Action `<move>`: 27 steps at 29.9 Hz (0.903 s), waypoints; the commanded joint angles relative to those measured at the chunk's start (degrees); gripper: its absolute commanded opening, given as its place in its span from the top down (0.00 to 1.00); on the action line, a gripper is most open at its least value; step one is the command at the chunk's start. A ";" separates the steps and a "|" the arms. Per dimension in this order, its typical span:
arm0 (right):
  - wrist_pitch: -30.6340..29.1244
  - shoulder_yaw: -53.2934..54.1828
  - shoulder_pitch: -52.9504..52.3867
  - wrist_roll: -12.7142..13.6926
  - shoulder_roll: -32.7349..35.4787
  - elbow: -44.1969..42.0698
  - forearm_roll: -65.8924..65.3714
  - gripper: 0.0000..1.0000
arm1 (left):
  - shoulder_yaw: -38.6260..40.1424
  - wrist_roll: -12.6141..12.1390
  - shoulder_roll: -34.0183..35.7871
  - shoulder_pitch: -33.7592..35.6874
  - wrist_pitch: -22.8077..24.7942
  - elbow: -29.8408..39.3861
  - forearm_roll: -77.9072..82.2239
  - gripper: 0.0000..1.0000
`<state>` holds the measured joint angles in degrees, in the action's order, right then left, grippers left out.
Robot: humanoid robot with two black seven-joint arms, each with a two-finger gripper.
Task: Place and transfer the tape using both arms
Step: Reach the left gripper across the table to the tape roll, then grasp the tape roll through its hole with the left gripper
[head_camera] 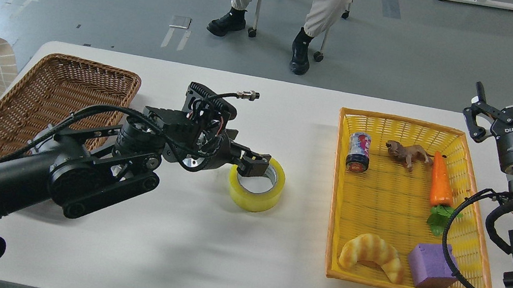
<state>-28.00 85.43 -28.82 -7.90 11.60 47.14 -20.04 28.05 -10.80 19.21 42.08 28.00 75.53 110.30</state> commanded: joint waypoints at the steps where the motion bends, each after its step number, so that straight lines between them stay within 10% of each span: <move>1: 0.00 0.00 0.00 -0.01 -0.09 0.06 0.00 0.00 | -1.77 -0.45 -0.40 0.02 0.00 -0.30 -0.09 0.02; 12: 0.00 0.00 0.08 -0.01 -0.44 0.06 0.00 0.00 | -3.00 -1.07 -1.99 -0.16 0.00 -3.55 0.00 0.03; 27: 0.00 0.00 0.17 -0.01 -0.53 0.15 0.00 0.00 | -5.55 -2.12 -3.92 0.02 0.00 -7.24 0.18 0.31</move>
<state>-28.00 85.43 -28.65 -7.90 11.12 47.27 -20.04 22.55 -12.72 16.00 42.14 28.00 69.46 110.48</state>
